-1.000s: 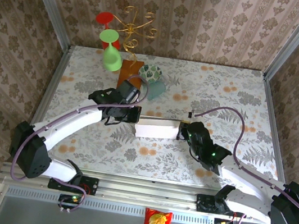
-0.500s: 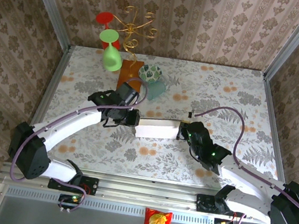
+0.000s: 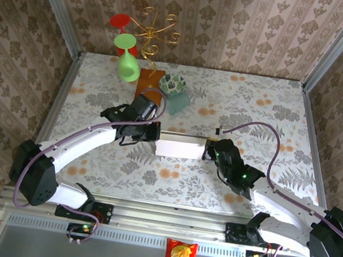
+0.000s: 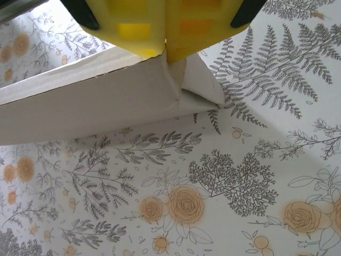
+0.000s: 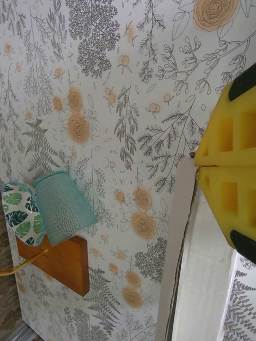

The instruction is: Fold the paper box

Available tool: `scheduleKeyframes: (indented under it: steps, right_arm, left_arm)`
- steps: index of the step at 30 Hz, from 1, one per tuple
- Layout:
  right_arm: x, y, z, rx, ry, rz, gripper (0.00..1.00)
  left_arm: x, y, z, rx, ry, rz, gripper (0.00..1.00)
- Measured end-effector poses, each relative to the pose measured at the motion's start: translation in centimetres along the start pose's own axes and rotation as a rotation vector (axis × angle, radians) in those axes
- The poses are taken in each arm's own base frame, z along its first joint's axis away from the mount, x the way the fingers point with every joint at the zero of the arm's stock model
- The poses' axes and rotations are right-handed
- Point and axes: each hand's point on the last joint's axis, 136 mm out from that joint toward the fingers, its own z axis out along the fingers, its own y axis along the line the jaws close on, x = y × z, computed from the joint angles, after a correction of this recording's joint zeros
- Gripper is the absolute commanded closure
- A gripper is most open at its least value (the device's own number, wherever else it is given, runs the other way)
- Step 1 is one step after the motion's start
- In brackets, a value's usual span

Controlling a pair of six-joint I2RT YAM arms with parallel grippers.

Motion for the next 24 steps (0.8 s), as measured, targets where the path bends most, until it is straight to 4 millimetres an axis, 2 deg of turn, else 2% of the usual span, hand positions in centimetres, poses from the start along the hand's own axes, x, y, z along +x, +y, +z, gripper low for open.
scheduleKeyframes:
  steps: [19,21,24]
  right_arm:
    - [0.05,-0.15,0.0,0.006,0.002,-0.012,1.0]
    - [0.05,-0.15,0.0,0.006,0.002,-0.012,1.0]
    - [0.09,-0.2,-0.04,0.008,0.004,-0.014,1.0]
  left_arm:
    - [-0.14,-0.42,0.2,0.12,-0.063,-0.12,0.98]
    - [-0.21,-0.44,0.19,0.128,-0.065,-0.13,0.95]
    - [-0.19,-0.42,0.03,0.128,-0.066,-0.129,0.79]
